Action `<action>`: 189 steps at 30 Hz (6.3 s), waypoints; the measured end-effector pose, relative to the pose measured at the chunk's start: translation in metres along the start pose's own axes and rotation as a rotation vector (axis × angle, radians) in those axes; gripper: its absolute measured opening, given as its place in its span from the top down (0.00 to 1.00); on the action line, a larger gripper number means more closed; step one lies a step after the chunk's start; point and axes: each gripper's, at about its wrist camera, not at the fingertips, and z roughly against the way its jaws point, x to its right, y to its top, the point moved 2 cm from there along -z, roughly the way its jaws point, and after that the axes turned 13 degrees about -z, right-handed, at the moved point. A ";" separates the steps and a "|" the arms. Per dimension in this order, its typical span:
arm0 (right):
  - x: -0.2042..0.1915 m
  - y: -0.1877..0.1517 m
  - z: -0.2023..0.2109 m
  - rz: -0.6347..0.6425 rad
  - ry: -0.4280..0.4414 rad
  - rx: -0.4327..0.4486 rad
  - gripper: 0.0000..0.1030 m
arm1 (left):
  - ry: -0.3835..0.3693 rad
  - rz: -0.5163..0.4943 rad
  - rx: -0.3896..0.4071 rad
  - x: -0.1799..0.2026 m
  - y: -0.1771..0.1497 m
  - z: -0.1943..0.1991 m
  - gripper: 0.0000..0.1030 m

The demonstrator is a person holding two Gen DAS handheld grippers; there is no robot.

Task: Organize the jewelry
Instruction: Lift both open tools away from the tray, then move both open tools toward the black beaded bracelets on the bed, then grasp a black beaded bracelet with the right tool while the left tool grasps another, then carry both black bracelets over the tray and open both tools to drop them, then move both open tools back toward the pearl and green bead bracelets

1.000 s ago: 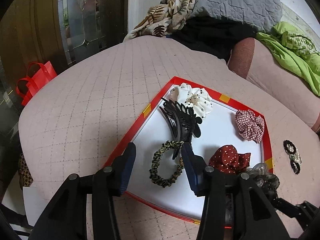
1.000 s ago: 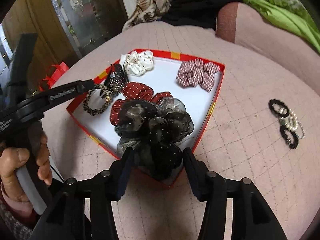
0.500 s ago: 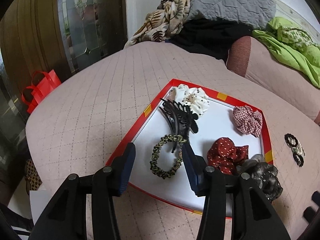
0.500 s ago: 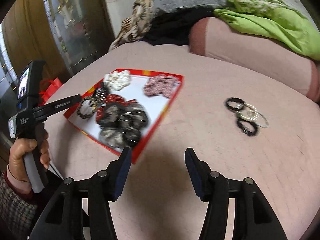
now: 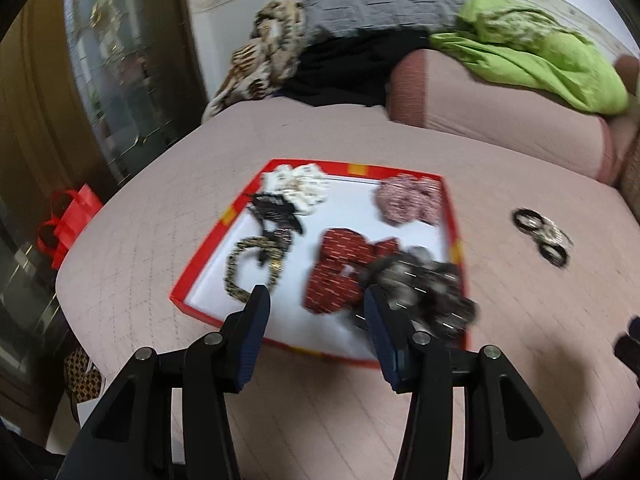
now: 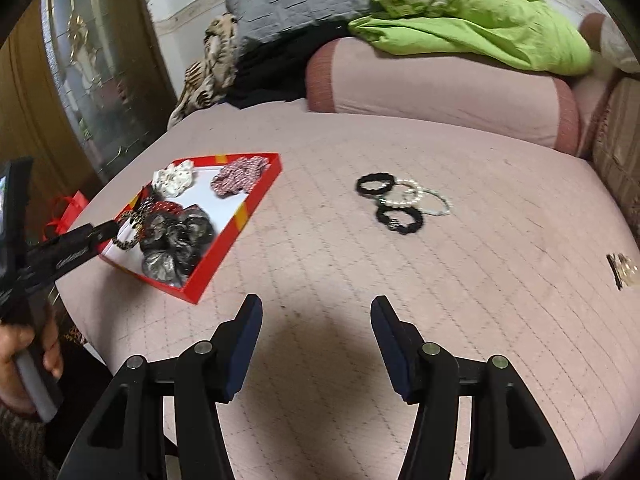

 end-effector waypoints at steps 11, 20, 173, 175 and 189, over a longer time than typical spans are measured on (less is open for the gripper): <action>0.027 -0.002 0.012 -0.081 0.008 0.014 0.40 | -0.060 -0.094 0.011 0.053 0.004 0.042 0.48; 0.039 -0.004 0.023 -0.115 0.014 0.031 0.39 | -0.061 -0.139 0.026 0.075 0.004 0.065 0.45; -0.149 0.103 -0.197 0.110 0.163 -0.268 0.88 | -0.177 0.165 -0.216 -0.054 0.084 -0.199 0.92; -0.146 0.100 -0.204 0.115 0.156 -0.262 0.88 | -0.182 0.161 -0.211 -0.052 0.085 -0.198 0.88; -0.106 0.077 -0.123 0.163 0.138 -0.136 0.58 | -0.139 0.156 -0.099 -0.048 0.076 -0.150 0.61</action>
